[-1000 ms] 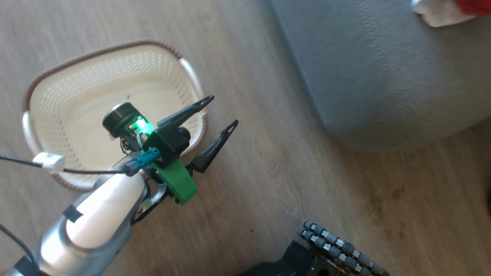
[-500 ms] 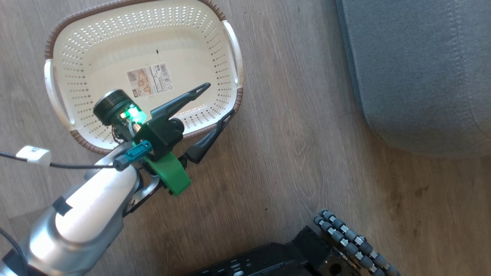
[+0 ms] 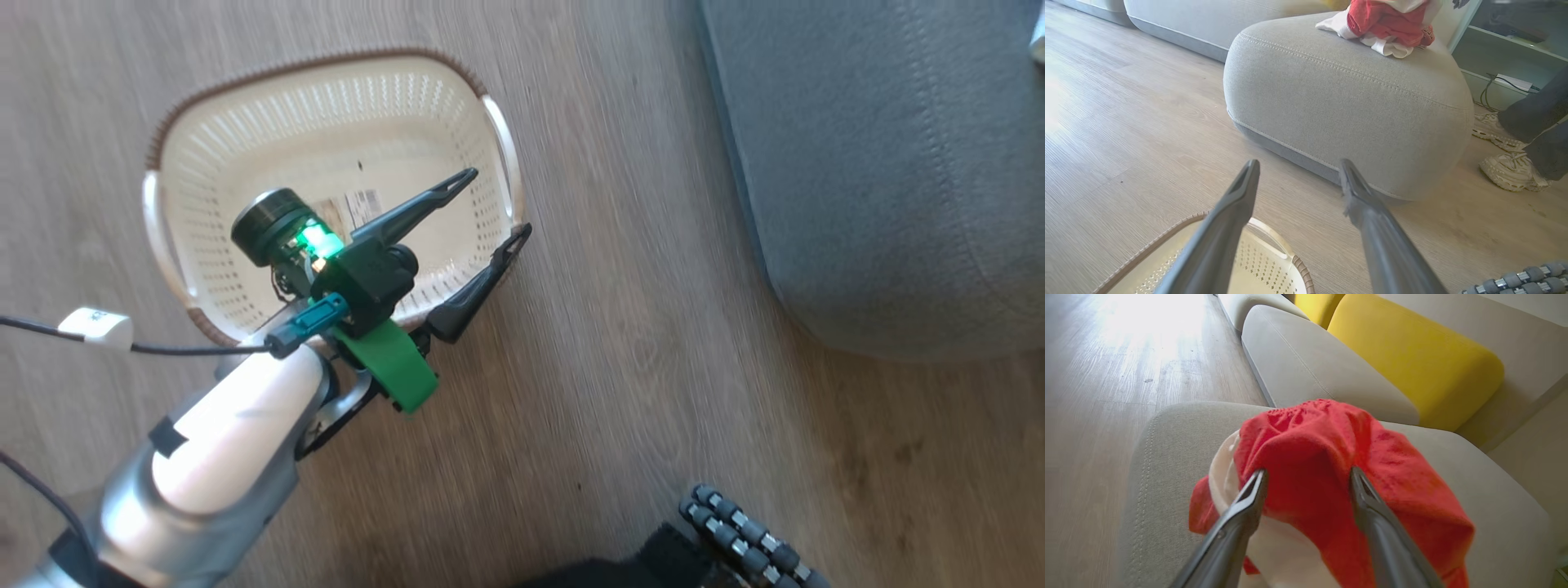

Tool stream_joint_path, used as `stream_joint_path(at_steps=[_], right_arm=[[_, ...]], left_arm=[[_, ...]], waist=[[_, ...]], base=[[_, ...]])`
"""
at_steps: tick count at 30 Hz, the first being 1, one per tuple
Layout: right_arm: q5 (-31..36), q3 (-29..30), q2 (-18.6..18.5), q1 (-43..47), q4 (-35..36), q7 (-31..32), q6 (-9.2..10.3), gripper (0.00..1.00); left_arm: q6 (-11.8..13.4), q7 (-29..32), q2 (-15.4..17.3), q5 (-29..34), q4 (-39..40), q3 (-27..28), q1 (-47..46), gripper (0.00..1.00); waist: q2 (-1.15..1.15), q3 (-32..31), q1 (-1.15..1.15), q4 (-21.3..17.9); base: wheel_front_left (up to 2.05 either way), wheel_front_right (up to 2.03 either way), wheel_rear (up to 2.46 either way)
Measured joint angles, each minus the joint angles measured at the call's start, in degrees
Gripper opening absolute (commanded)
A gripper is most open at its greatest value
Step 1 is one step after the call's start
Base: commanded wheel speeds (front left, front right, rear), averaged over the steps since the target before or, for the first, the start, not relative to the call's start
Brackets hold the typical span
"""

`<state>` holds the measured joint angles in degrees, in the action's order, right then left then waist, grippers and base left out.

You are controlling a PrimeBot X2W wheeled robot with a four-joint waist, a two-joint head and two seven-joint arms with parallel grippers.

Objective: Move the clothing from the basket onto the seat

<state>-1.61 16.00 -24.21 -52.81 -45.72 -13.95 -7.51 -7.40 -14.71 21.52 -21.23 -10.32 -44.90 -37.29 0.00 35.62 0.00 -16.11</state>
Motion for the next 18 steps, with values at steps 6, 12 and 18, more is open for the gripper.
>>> stream_joint_path(at_steps=[6, 12, 18], right_arm=[[-2.8, -7.4, 0.7, 6.8, 6.2, -0.5, 0.0, 1.0], [-3.7, -12.5, 3.8, 12.9, 14.9, -0.5, 0.0, 1.0], [-3.4, -15.3, 7.2, 19.5, 19.6, -0.5, 0.0, 1.0]], left_arm=[[0.0, 0.0, -3.2, -0.4, -1.0, 1.8, 2.4, 1.0], [0.0, 0.0, -5.9, -0.4, -2.7, 6.3, 5.8, 1.0], [0.0, 0.0, -8.7, -0.1, -5.4, 11.8, 9.7, 1.0]], waist=[[0.0, -5.4, 0.0, 1.2], [0.0, -11.4, 0.0, 3.3], [0.0, -17.2, 0.0, 6.2]], base=[[0.0, 0.0, 0.0], [0.0, 0.0, 0.0], [0.0, 0.0, 0.0]])
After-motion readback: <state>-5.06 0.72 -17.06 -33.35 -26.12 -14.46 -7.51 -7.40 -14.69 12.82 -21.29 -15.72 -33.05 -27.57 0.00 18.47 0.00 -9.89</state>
